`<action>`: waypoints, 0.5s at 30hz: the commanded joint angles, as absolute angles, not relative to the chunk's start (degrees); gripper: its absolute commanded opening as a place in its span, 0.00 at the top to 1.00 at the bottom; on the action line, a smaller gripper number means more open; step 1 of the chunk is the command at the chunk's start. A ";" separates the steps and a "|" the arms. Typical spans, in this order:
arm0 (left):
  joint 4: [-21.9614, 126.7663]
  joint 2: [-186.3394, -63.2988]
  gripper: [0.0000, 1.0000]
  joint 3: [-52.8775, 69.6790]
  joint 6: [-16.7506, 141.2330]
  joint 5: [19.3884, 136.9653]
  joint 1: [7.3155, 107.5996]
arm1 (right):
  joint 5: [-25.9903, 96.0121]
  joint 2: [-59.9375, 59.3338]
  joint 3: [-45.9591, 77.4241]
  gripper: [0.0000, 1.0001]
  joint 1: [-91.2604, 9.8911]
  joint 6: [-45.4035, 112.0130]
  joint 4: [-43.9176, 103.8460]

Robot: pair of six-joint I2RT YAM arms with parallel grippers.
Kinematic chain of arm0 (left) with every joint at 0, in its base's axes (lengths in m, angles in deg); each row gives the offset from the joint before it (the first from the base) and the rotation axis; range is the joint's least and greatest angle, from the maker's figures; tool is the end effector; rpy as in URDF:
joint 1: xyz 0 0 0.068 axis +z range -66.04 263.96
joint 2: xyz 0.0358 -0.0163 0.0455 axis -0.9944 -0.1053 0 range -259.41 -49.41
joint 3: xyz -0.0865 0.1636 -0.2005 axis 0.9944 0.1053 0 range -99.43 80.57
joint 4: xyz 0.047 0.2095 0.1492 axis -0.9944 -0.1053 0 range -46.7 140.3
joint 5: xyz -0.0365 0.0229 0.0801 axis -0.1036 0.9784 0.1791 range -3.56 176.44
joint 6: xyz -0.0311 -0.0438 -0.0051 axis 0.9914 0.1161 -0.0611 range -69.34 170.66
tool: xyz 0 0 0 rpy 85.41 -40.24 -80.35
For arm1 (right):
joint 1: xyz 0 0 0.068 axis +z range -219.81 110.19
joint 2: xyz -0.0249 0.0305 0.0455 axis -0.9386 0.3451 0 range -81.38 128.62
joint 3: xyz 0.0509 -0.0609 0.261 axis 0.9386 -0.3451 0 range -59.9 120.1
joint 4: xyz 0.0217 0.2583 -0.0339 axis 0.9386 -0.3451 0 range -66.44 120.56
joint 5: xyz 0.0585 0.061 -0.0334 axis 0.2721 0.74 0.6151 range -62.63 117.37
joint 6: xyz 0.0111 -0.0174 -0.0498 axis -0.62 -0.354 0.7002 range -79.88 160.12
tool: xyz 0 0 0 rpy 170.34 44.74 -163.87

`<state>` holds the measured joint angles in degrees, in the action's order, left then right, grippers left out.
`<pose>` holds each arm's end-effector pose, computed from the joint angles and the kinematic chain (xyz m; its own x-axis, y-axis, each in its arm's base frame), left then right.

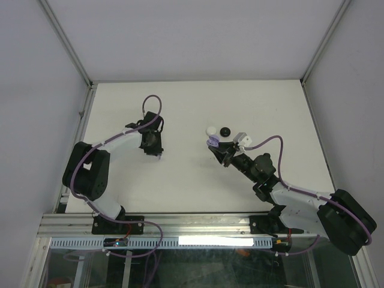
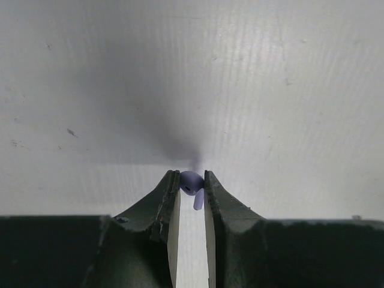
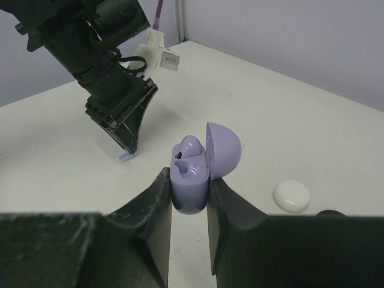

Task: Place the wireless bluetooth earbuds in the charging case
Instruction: Pick up the earbud from the center of the board.

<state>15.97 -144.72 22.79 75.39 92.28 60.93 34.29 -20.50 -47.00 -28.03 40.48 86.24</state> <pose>0.2861 -0.1177 0.1707 -0.9449 -0.0505 -0.3233 -0.0388 0.9983 -0.0425 0.1526 0.1420 0.2169 0.1045 0.0851 -0.9909 -0.7498 0.6613 -0.0223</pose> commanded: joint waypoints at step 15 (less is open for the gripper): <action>44.53 -120.33 0.79 34.97 81.41 91.08 52.63 | 39.53 -18.96 -45.05 1.00 -27.80 39.25 92.90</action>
<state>32.43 -125.70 31.75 79.83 92.28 54.50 37.72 -20.15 -47.00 -28.03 40.02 87.53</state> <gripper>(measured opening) 0.208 0.264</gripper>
